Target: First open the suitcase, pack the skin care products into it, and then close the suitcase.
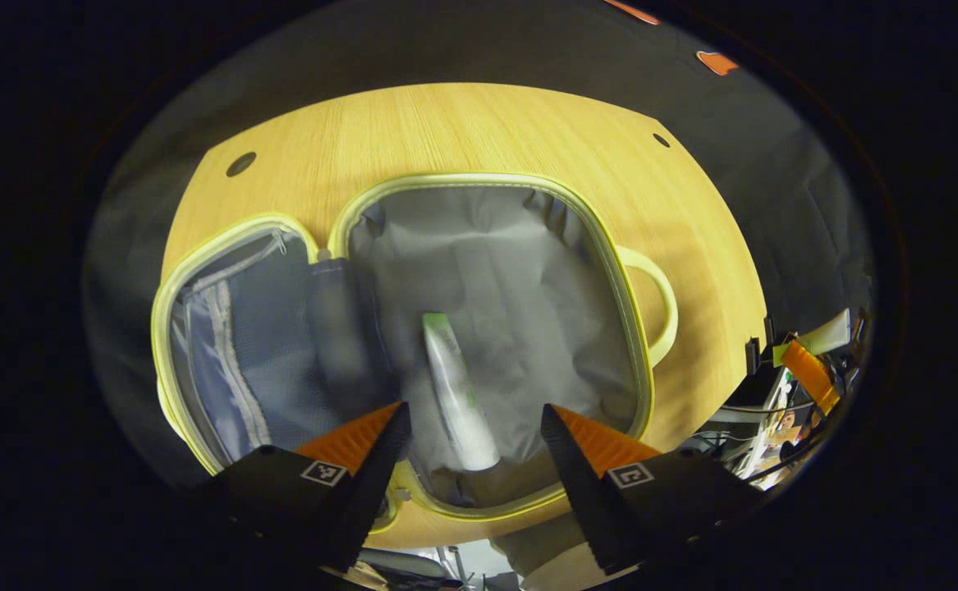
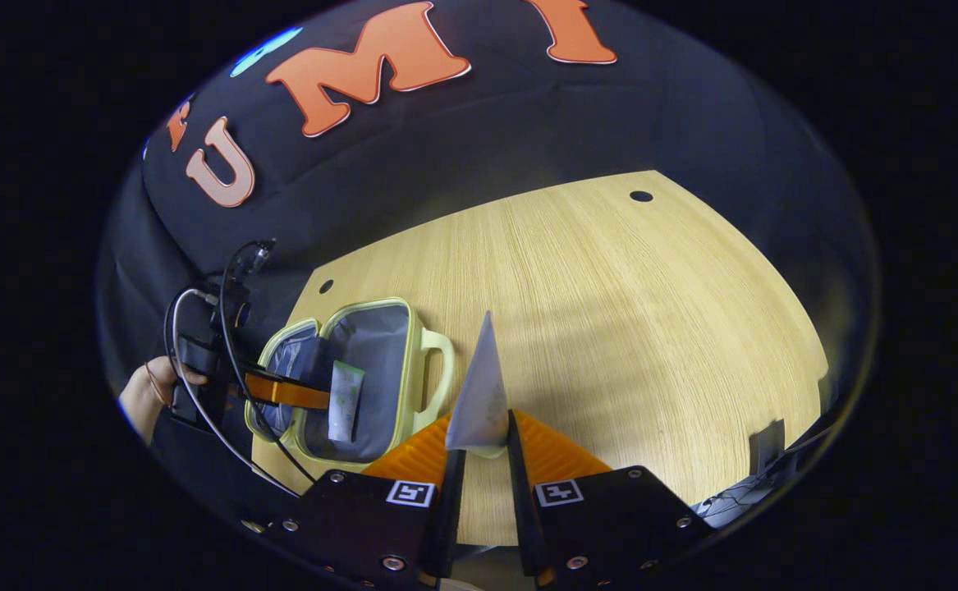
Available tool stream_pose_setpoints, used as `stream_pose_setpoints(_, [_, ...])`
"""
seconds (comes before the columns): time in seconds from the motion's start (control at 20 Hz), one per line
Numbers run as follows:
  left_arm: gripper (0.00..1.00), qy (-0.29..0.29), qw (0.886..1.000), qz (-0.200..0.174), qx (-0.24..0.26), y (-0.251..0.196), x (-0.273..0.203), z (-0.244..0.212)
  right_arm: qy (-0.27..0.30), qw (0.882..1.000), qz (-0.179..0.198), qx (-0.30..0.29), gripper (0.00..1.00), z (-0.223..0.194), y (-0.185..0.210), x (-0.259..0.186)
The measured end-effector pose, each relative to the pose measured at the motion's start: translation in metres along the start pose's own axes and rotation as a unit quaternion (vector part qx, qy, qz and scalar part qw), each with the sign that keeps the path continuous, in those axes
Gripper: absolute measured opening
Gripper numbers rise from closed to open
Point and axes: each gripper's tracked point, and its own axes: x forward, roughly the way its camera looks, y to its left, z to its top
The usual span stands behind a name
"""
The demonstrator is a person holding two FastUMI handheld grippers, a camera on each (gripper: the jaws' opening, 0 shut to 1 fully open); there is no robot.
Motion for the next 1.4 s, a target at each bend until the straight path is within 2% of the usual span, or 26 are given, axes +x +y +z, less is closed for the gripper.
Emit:
stream_pose_setpoints(0.1, [0.96,-0.032,0.999,0.006,0.011,0.000,-0.019,0.003,0.001,1.000,0.008,-0.007,0.31,0.007,0.007,0.000])
stream_pose_setpoints(0.2, [0.96,-0.068,0.998,-0.002,0.012,-0.006,-0.042,0.001,0.001,1.000,0.019,-0.024,0.31,0.017,0.019,0.000])
stream_pose_setpoints(0.3, [0.96,-0.109,0.994,-0.014,-0.001,-0.005,-0.063,-0.003,-0.001,0.997,0.017,-0.070,0.31,0.029,0.029,0.004])
stream_pose_setpoints(0.4, [0.95,-0.149,0.989,-0.022,-0.015,0.003,-0.086,-0.009,-0.002,0.995,0.035,-0.098,0.31,0.043,0.056,0.004])
stream_pose_setpoints(0.5, [0.96,-0.190,0.982,-0.003,-0.020,0.022,-0.108,-0.018,0.005,0.992,0.067,-0.105,0.30,0.052,0.088,0.005])
stream_pose_setpoints(0.6, [0.96,-0.222,0.974,0.034,-0.025,0.054,-0.131,-0.031,0.013,0.988,0.080,-0.129,0.31,0.055,0.113,0.011])
stream_pose_setpoints(0.75, [0.96,-0.257,0.963,0.059,-0.050,0.089,-0.164,-0.058,0.048,0.982,0.083,-0.160,0.31,0.037,0.140,0.031])
stream_pose_setpoints(0.9, [0.96,-0.277,0.954,0.076,-0.085,0.128,-0.190,-0.089,0.104,0.978,0.094,-0.157,0.30,0.001,0.162,0.057])
stream_pose_setpoints(1.2, [0.96,-0.291,0.948,0.069,-0.111,0.171,-0.207,-0.133,0.208,0.962,0.074,-0.162,0.31,-0.072,0.170,0.088])
stream_pose_setpoints(1.4, [0.96,-0.295,0.944,0.074,-0.129,0.190,-0.216,-0.151,0.217,0.963,0.051,-0.150,0.31,-0.083,0.170,0.109])
